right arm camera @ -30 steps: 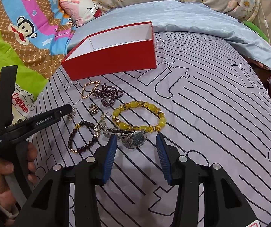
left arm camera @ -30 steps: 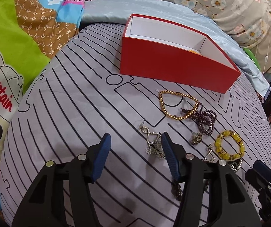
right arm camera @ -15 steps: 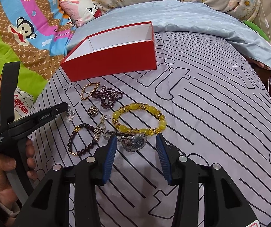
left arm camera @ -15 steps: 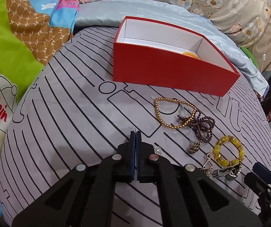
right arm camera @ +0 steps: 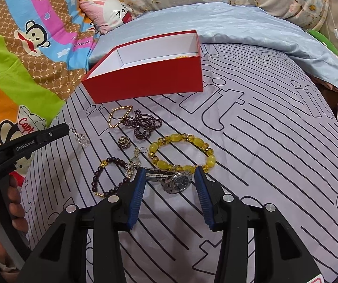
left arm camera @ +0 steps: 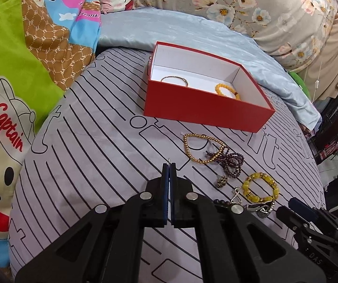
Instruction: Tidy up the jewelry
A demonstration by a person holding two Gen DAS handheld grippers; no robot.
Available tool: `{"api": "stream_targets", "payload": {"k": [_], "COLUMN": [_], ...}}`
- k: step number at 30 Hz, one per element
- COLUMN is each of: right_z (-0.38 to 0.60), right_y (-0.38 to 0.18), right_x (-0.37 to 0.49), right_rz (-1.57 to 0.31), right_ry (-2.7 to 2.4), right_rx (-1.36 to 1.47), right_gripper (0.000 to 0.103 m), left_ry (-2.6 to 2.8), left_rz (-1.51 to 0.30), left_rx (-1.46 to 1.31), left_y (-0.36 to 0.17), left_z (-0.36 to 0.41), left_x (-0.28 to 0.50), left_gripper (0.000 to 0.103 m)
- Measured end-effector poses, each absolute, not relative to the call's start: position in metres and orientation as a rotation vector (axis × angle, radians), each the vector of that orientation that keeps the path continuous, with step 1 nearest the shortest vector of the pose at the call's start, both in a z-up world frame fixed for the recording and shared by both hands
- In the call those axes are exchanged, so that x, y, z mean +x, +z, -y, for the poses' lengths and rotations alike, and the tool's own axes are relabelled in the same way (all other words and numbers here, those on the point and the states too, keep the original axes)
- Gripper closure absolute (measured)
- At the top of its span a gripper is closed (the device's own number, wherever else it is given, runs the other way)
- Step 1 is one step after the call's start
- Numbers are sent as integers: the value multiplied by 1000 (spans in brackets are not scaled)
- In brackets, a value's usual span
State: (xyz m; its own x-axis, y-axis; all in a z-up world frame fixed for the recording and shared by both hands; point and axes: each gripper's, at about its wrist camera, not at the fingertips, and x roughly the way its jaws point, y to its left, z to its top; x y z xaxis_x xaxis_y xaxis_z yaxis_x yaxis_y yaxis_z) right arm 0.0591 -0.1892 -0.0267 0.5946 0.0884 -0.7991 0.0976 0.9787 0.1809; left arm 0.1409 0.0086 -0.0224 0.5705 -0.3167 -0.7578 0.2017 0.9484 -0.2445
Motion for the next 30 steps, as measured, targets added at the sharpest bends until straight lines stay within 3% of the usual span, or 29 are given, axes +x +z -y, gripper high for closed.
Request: {"api": "stream_targets", "payload": {"k": [3,14,30], "right_z": [182,149,151], "right_y": [-26,-40,-62], "right_x": [63,97,118], "right_rz": [-938,-976,-1010], "right_ry": [26,134,99], "right_rx": [210,206,200], "right_gripper": [60,85,86], "left_ry": [-310,-314,-316], "left_rz": [-911,-930,-947], "left_rx": [-138,-144,-154], "left_y": [-20,-23,-29], "left_z": [-10,-13,-14], "left_x": [138,132,133], "left_gripper": [103,103,103]}}
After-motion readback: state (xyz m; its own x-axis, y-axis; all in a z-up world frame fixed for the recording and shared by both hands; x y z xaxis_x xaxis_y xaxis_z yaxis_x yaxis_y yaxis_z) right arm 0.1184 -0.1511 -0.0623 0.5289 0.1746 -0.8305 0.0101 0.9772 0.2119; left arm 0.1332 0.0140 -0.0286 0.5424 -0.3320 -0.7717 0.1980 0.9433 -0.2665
